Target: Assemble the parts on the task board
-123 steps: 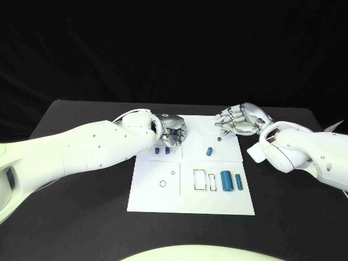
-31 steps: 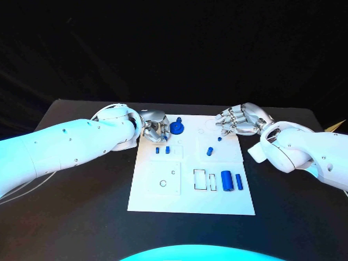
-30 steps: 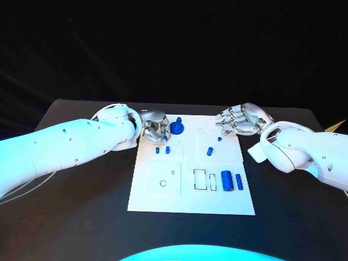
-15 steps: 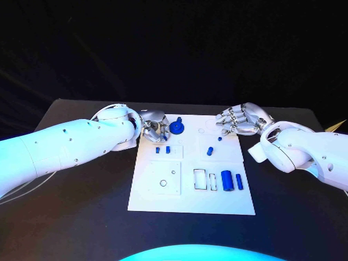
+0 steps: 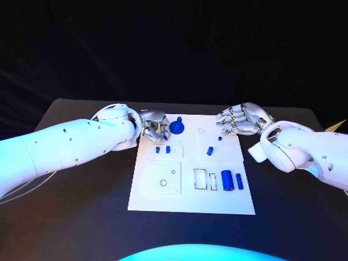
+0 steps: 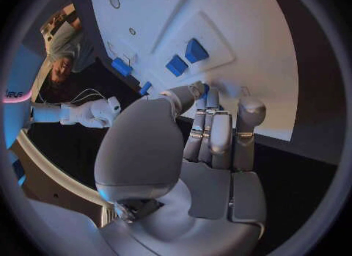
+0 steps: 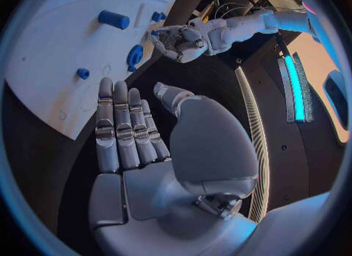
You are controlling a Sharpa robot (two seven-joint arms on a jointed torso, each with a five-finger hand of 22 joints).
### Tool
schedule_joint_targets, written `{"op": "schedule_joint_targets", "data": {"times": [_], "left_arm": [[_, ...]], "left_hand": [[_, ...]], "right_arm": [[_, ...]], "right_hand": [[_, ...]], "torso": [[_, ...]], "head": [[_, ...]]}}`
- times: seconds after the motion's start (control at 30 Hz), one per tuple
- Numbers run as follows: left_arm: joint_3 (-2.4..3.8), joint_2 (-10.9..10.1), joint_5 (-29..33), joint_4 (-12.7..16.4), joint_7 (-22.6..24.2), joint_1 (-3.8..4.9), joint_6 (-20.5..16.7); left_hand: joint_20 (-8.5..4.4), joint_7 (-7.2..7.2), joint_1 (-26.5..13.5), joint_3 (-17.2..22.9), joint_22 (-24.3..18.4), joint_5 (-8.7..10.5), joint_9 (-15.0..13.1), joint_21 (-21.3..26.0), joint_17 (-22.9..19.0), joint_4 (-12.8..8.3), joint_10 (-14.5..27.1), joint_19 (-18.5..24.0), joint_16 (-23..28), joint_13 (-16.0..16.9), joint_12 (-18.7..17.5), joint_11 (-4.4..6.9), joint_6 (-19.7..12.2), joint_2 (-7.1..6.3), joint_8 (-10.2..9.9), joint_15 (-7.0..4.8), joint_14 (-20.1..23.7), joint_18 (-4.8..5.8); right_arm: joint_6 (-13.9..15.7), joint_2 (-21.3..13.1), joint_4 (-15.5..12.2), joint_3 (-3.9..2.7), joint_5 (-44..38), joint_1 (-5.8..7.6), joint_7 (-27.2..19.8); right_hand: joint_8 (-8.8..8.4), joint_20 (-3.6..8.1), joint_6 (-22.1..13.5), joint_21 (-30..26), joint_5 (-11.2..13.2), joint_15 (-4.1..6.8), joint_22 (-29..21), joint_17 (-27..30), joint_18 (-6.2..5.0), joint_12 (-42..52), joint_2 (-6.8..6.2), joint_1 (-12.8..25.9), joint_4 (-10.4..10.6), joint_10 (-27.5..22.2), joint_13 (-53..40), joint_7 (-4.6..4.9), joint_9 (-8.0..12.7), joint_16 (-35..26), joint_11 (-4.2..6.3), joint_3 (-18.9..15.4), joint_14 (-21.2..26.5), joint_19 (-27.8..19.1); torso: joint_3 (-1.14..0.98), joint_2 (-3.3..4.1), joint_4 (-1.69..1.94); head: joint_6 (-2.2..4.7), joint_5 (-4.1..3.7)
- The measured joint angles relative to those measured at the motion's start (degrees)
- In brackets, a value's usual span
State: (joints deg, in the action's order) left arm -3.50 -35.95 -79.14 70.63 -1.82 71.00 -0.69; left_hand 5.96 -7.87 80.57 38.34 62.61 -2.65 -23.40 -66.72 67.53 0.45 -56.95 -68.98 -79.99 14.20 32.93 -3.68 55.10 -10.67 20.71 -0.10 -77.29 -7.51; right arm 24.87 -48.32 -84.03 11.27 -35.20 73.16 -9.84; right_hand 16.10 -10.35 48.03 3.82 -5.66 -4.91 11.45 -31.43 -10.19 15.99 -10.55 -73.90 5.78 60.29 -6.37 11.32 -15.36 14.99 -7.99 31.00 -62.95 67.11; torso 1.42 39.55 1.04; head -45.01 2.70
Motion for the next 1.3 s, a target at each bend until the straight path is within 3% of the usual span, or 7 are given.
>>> {"op": "schedule_joint_targets", "data": {"times": [0.6, 1.3], "left_arm": [[-0.09, -0.1, 0.5, -0.1, 0.0, 0.05, 0.2], [-0.19, -0.3, 0.9, -0.2, -0.1, -0.02, 0.4]], "left_hand": [[0.81, -0.12, -0.9, -0.2, -1.1, 0.0, 0.2, 1.1, -1.4, -0.2, 0.2, 1.2, 0.0, -0.2, -1.9, -0.22, -0.6, -0.43, -1.5, 0.53, 0.5, -0.01], [1.01, -0.2, -2.5, -0.4, -2.3, -0.01, 0.9, 2.4, -2.9, 0.1, 0.2, 2.3, 0.3, -0.2, -3.4, -0.63, -3.3, -2.02, -4.6, 1.04, 1.9, 0.0]], "right_arm": [[0.0, -0.1, 0.0, 0.0, 0.0, 0.0, 0.0], [0.0, -0.1, -0.1, 0.02, 0.0, 0.0, 0.0]], "right_hand": [[0.0, 0.0, 0.0, 0.0, 0.0, 0.0, 0.0, 0.0, 0.0, 0.0, 0.0, 0.0, 0.0, 0.0, 0.0, 0.0, 0.0, 0.0, 0.0, 0.0, 0.0, 0.0], [-0.22, 0.0, -0.2, 0.0, 0.0, 0.0, -0.3, 0.1, 0.0, -0.2, -0.01, 0.0, 0.0, 0.0, 0.2, 0.19, 0.1, -0.3, 0.0, 0.0, 0.0, 0.0]], "torso": [[-0.02, 0.01, -0.01], [0.0, 0.01, 0.01]], "head": [[-0.03, -0.03], [-0.15, 0.02]]}}
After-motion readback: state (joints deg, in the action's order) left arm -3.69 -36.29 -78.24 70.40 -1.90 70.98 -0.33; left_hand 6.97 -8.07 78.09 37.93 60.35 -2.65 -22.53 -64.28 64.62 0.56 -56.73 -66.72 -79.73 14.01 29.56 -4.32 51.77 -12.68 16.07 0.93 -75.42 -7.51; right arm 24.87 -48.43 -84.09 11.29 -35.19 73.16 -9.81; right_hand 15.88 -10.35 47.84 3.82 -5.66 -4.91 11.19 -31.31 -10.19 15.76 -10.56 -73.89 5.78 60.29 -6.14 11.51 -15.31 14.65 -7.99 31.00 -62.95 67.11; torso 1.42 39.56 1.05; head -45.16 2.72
